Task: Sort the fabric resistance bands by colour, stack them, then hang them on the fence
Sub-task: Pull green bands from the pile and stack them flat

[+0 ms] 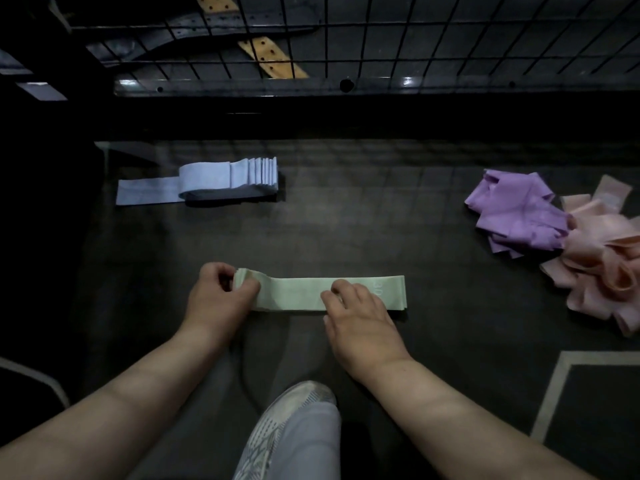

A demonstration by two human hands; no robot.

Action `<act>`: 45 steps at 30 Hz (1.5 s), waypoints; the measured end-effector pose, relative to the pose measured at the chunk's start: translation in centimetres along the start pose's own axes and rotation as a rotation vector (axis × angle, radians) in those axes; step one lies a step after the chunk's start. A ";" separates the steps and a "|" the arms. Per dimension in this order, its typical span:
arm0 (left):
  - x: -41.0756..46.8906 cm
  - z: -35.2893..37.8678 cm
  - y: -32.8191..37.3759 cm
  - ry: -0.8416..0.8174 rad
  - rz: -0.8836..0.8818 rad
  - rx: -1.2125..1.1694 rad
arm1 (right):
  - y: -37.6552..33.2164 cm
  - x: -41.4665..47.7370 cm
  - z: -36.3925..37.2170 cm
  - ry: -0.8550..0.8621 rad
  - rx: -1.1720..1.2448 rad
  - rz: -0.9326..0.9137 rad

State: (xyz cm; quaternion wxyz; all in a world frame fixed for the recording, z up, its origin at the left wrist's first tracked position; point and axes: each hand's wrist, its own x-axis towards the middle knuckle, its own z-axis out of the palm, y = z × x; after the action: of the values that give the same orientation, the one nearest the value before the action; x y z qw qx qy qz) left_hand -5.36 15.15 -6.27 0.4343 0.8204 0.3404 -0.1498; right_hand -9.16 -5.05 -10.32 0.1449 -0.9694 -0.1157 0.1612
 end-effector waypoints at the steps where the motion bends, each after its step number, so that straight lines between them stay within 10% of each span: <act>1: -0.5 0.3 0.6 -0.016 0.039 -0.004 | 0.0 0.0 -0.3 -0.022 0.036 -0.009; 8: -2.5 4.4 3.9 -0.181 0.243 0.067 | 1.5 0.1 -1.9 0.128 0.234 0.055; 14: -3.5 7.7 5.7 -0.286 0.256 0.254 | 6.5 -0.8 -2.9 0.294 0.489 0.643; 32: -5.5 12.2 6.7 -0.422 0.340 0.492 | 8.4 -1.2 -1.7 0.278 0.898 0.637; 45: -4.4 10.9 5.0 -0.546 0.026 -0.186 | 6.2 -0.2 -1.3 0.211 0.765 0.729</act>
State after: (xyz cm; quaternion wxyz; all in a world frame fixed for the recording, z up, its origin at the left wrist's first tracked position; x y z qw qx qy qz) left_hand -4.49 2.46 -7.10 0.5851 0.7107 0.2128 -0.3276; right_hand -7.84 -11.24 -11.10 0.4332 -0.8356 0.3103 0.1333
